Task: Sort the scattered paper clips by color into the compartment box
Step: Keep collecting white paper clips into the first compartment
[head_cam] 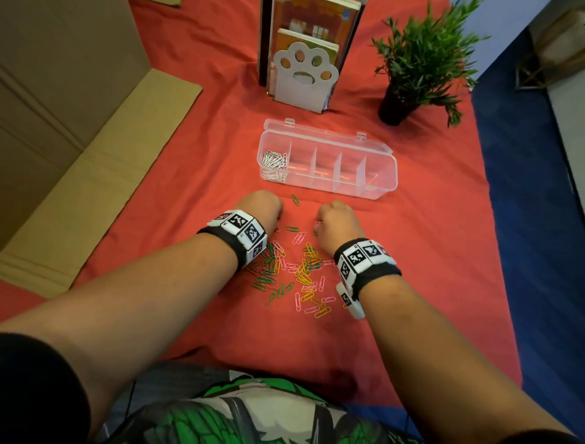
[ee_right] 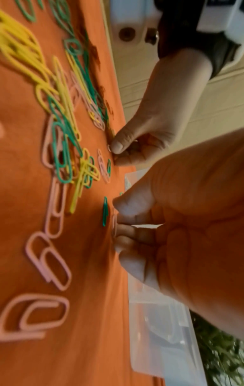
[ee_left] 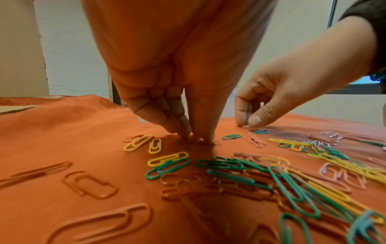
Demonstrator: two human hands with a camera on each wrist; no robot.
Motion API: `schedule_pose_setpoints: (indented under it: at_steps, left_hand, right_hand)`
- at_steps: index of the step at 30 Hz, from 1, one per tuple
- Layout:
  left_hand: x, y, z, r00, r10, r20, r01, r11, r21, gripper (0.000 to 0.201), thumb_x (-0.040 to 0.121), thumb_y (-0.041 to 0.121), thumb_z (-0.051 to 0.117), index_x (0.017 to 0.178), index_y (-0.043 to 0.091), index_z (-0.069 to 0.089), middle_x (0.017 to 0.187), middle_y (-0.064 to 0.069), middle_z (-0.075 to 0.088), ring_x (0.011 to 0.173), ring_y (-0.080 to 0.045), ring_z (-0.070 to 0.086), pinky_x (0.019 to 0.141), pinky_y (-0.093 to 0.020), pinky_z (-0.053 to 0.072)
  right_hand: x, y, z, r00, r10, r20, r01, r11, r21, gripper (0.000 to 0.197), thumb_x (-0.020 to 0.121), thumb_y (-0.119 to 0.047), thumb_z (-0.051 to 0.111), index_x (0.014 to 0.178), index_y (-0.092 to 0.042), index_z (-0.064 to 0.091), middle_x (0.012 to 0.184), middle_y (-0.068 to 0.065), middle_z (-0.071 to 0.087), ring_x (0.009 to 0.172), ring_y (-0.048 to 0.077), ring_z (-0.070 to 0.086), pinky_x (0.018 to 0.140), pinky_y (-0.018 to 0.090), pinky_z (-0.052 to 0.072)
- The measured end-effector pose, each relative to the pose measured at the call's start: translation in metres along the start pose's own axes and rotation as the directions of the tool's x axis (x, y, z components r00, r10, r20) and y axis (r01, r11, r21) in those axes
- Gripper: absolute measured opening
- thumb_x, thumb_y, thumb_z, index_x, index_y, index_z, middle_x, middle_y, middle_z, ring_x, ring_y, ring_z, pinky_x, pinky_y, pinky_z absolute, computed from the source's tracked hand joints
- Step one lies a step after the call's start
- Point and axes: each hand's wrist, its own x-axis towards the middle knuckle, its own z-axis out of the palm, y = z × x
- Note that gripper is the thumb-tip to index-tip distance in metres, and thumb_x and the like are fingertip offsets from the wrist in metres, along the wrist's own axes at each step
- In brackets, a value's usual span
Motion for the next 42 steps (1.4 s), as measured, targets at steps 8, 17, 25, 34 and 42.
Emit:
schedule_pose_setpoints:
  at_steps: [8, 17, 25, 34, 42]
  left_hand:
    - [-0.009, 0.005, 0.012, 0.998, 0.019, -0.064, -0.017, 0.999, 0.032, 0.020, 0.088, 0.013, 0.049, 0.103, 0.012, 0.061, 0.108, -0.016, 0.063, 0.100, -0.036, 0.061, 0.077, -0.039, 0.049]
    - [-0.017, 0.005, 0.018, 0.998, 0.004, -0.060, -0.003, 1.000, 0.018, 0.021, 0.088, 0.012, 0.047, 0.106, 0.008, 0.059, 0.108, -0.018, 0.064, 0.101, -0.037, 0.061, 0.080, -0.040, 0.050]
    - [-0.032, -0.013, 0.002, 0.958, -0.271, -0.091, 0.156, 0.764, -0.626, 0.022, 0.088, 0.013, 0.051, 0.104, 0.009, 0.067, 0.107, -0.014, 0.068, 0.096, -0.027, 0.061, 0.084, -0.029, 0.044]
    - [-0.066, -0.026, -0.004, 0.874, -0.298, 0.384, 0.355, -0.148, -0.923, 0.027, 0.086, 0.004, 0.030, 0.066, 0.014, 0.045, 0.064, -0.003, 0.042, 0.047, -0.014, 0.048, 0.056, -0.026, 0.046]
    - [-0.066, -0.004, 0.023, 0.940, -0.319, 0.122, 0.307, 0.631, -0.712, 0.024, 0.093, 0.015, 0.043, 0.098, -0.001, 0.060, 0.100, -0.025, 0.061, 0.094, -0.036, 0.057, 0.078, -0.036, 0.044]
  right_hand:
    - [-0.005, -0.008, 0.005, 0.997, -0.027, 0.068, 0.032, 0.997, -0.076, 0.034, 0.082, 0.002, 0.044, 0.116, 0.001, 0.047, 0.118, 0.023, 0.054, 0.111, 0.039, 0.051, 0.092, 0.041, 0.044]
    - [-0.018, -0.009, 0.003, 0.961, 0.205, 0.184, -0.275, 0.766, 0.582, 0.025, 0.082, 0.000, 0.043, 0.081, -0.022, 0.055, 0.068, -0.002, 0.053, 0.071, 0.023, 0.058, 0.069, 0.034, 0.051]
    - [-0.020, -0.030, 0.000, 0.959, 0.218, 0.180, -0.251, 0.948, 0.194, 0.033, 0.090, -0.028, 0.052, 0.110, -0.002, 0.058, 0.116, 0.019, 0.059, 0.112, 0.032, 0.056, 0.092, 0.034, 0.046]
    - [-0.021, -0.055, 0.018, 0.994, 0.066, 0.082, -0.059, 0.995, -0.082, 0.038, 0.085, -0.001, 0.042, 0.122, 0.006, 0.046, 0.122, 0.022, 0.047, 0.111, 0.037, 0.054, 0.091, 0.043, 0.048]
    - [-0.029, -0.048, 0.017, 0.992, 0.017, 0.124, -0.015, 1.000, -0.013, 0.032, 0.087, 0.000, 0.042, 0.118, -0.001, 0.047, 0.120, 0.021, 0.053, 0.110, 0.037, 0.056, 0.088, 0.040, 0.048]
